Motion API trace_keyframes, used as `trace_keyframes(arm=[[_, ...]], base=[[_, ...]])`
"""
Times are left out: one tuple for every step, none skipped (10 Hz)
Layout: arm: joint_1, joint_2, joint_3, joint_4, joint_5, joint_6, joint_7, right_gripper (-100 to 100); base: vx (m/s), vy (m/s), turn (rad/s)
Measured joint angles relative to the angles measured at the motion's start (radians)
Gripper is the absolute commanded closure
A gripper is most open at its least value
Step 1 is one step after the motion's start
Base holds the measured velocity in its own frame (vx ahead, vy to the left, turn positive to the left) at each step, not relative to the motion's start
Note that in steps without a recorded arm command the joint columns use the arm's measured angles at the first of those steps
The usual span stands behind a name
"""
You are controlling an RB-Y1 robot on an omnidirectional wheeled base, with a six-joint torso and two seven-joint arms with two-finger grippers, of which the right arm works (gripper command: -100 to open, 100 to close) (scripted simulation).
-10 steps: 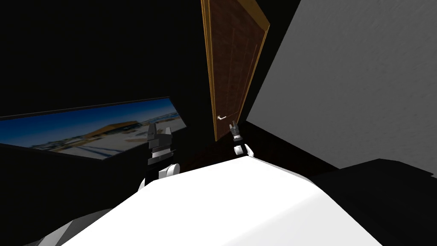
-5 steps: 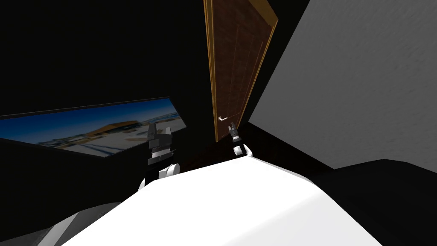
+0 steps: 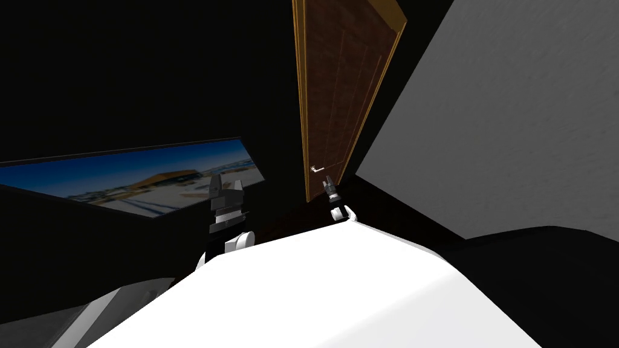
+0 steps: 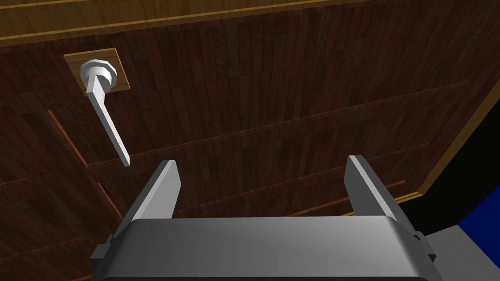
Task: Pull the door open
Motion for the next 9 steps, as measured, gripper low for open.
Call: trace_keyframes(arm=[[-0.006,-0.005,0.002,0.020,-0.003,-0.003,-0.003,-100],[-0.019,-0.006,0.007,0.048,-0.006,-0.006,-0.004,-100],[-0.026,-0.007,0.009,0.067,-0.007,-0.008,-0.004,-100],[-0.037,-0.011,0.012,0.097,-0.011,-0.013,-0.006,-100],[-0.045,-0.014,0.018,0.125,-0.014,-0.019,-0.007,-100],[-0.052,-0.015,0.021,0.145,-0.016,-0.024,-0.007,-100],[-0.060,-0.019,0.025,0.176,-0.019,-0.032,-0.009,-100],[-0.073,-0.023,0.031,0.209,-0.023,-0.038,-0.012,-100],[-0.080,-0.025,0.037,0.234,-0.026,-0.041,-0.012,-100]], base=[[0.041,-0.050,0.070],[0.035,-0.042,0.045],[0.037,-0.043,0.089],[0.058,-0.055,0.137],[0.045,-0.055,0.043],[0.034,-0.066,0.087],[0.047,-0.087,0.131],[0.062,-0.089,0.153],[0.048,-0.057,0.024]])
